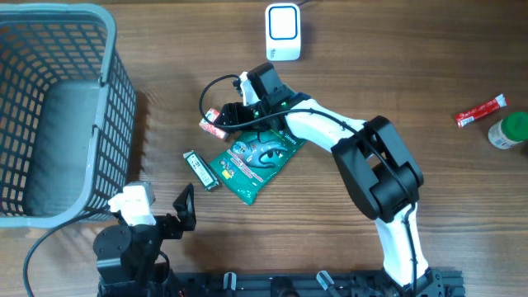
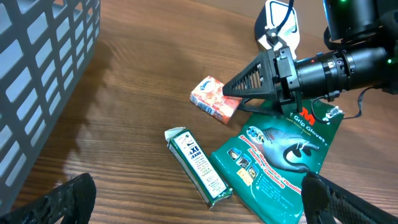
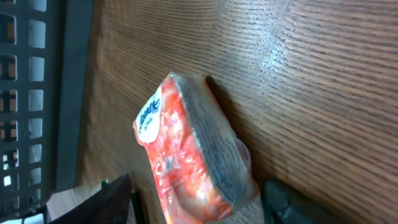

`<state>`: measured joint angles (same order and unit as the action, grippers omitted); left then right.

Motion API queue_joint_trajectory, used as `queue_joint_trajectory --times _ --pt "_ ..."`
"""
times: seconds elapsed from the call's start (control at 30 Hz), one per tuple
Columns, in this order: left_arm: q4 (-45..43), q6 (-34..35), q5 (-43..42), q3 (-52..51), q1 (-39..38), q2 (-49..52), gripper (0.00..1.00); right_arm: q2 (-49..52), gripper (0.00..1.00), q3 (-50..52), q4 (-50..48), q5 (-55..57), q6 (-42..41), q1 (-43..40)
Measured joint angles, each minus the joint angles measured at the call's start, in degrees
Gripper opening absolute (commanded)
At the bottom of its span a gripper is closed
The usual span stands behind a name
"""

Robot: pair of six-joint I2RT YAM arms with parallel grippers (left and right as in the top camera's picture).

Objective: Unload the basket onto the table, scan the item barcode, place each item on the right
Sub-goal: 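Grasp the red-and-white tissue pack with the right gripper, then hold the tissue pack up to the white scanner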

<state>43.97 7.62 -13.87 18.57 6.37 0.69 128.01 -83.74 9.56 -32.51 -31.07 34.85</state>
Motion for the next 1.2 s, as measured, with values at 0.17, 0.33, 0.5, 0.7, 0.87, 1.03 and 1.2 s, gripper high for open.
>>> queue_joint_trajectory --times 0.17,0.33,0.5,0.7,0.87,1.03,1.2 --pt "0.0 0.0 0.0 0.0 0.0 0.0 1.0 1.88 0.08 -1.16 -0.83 -1.05 -1.77 -0.17" --pt "0.0 0.0 0.0 0.0 0.0 0.0 1.0 4.15 0.05 -1.42 -4.15 -2.16 -5.4 -0.42" --pt "0.0 0.0 0.0 0.0 0.0 0.0 1.0 4.68 0.04 0.15 -1.81 -26.18 -6.23 -7.34" --pt "0.0 0.0 0.0 0.0 0.0 0.0 1.0 1.33 0.04 0.33 24.7 -56.33 -8.04 -21.42" --pt "0.0 0.0 0.0 0.0 0.0 0.0 1.0 1.25 0.04 0.94 59.76 -47.76 23.12 -23.8" --pt "0.0 0.0 0.0 0.0 0.0 0.0 1.0 1.18 0.04 0.85 65.2 -37.24 37.48 -24.2" --pt "0.0 0.0 0.0 0.0 0.0 0.0 1.0 0.68 0.04 0.76 74.84 -32.46 52.11 -24.2"
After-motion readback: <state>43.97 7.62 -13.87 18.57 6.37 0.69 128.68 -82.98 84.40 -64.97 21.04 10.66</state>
